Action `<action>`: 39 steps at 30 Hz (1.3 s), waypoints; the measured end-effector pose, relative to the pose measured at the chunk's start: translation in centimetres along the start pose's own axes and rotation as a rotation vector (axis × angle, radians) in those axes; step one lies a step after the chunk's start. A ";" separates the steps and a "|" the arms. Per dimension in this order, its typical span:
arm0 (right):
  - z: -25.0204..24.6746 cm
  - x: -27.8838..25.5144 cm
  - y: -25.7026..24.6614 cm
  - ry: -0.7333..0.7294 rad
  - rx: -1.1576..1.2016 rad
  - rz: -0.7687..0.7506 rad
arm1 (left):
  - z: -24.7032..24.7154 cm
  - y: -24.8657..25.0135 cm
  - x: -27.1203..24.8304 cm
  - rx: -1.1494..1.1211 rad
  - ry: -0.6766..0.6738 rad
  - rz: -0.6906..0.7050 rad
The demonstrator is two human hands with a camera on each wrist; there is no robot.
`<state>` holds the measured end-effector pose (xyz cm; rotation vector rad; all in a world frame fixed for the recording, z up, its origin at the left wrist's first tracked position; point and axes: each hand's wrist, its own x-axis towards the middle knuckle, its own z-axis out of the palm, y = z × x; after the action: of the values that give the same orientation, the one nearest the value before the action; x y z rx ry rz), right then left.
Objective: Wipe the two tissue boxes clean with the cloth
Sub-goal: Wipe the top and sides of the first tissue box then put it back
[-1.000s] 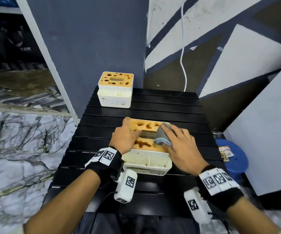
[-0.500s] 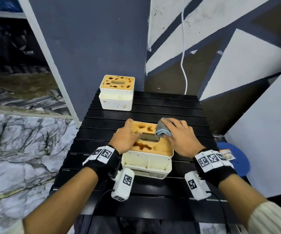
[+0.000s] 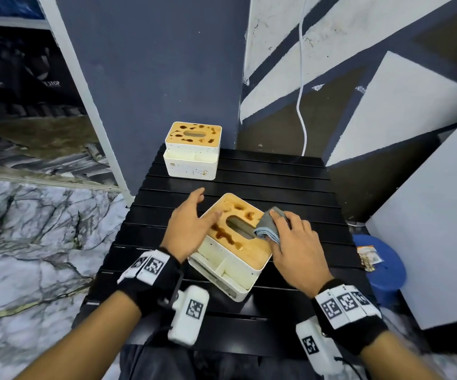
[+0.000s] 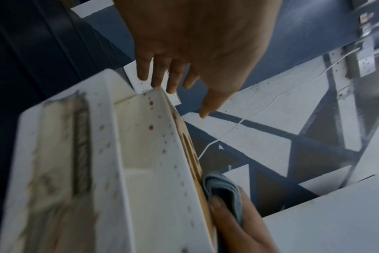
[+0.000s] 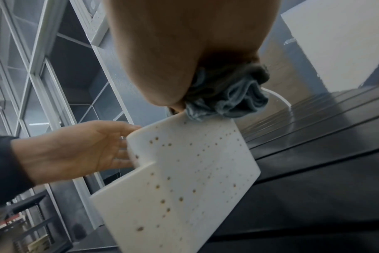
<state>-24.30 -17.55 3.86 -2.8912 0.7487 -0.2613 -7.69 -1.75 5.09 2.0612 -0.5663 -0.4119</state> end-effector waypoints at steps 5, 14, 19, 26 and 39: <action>0.9 -1.1 -2.0 0.082 0.002 0.069 | 1.1 -1.2 -4.7 -0.084 0.061 -0.118; -0.5 -1.8 -1.4 -0.023 -0.025 -0.112 | 2.8 0.6 -3.3 0.007 0.009 -0.154; -1.2 -2.4 -0.4 -0.080 0.031 -0.196 | 2.7 1.7 -1.6 0.097 -0.107 -0.117; -1.4 -2.9 0.0 -0.083 0.022 -0.227 | 3.0 2.2 0.5 0.113 -0.179 -0.094; -0.9 -3.0 -0.6 -0.074 0.057 -0.205 | 3.7 -0.2 2.7 0.024 -0.083 0.016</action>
<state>-26.76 -15.66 4.44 -2.9057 0.4256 -0.1936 -7.19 -5.77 2.86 2.0680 -0.6401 -0.4850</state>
